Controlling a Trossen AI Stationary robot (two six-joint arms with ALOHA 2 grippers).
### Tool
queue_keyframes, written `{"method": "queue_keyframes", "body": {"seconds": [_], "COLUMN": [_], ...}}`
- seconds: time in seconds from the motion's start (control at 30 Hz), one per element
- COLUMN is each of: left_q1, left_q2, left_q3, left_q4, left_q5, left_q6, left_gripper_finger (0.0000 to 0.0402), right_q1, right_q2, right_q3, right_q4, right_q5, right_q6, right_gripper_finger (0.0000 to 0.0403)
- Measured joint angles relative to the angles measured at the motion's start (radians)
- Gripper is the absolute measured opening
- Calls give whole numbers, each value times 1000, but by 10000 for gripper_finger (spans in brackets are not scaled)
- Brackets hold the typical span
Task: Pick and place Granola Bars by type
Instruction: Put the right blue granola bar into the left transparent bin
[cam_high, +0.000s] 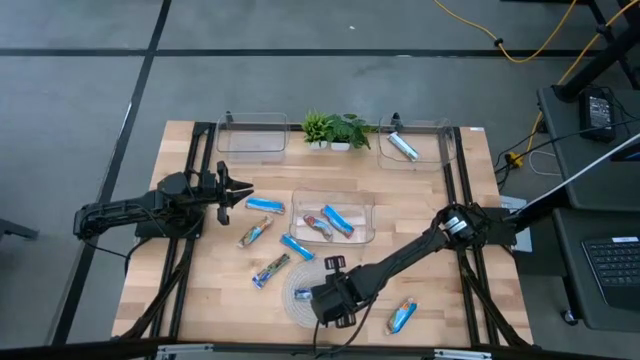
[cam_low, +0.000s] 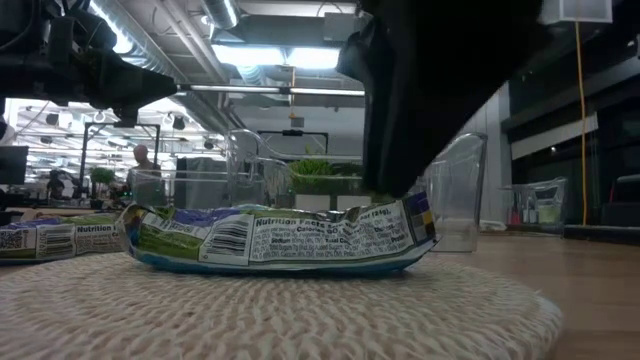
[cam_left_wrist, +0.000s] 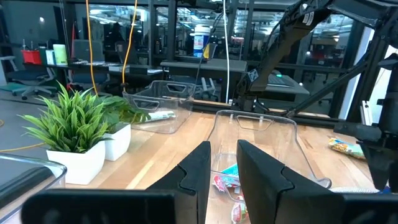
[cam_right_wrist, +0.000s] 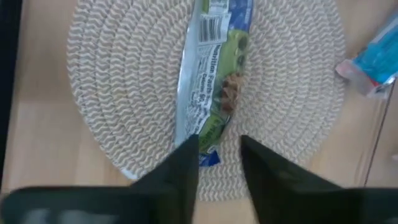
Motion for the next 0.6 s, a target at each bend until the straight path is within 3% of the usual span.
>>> {"method": "queue_keyframes", "body": {"seconds": [0.13, 0.27, 0.6], "left_q1": [0, 0, 0], "left_q2": [0, 0, 0], "left_q3": [0, 0, 0], "left_q4": [0, 0, 0], "left_q5": [0, 0, 0], "left_q6": [0, 0, 0], "left_gripper_finger": [72, 72, 72], "right_q1": [2, 3, 3], "right_q2": [0, 0, -2], "right_q3": [0, 0, -69], "right_q4": [-1, 3, 94], "right_q5": [-2, -2, -4], "right_q6": [18, 22, 21], "right_gripper_finger": [191, 236, 252]}}
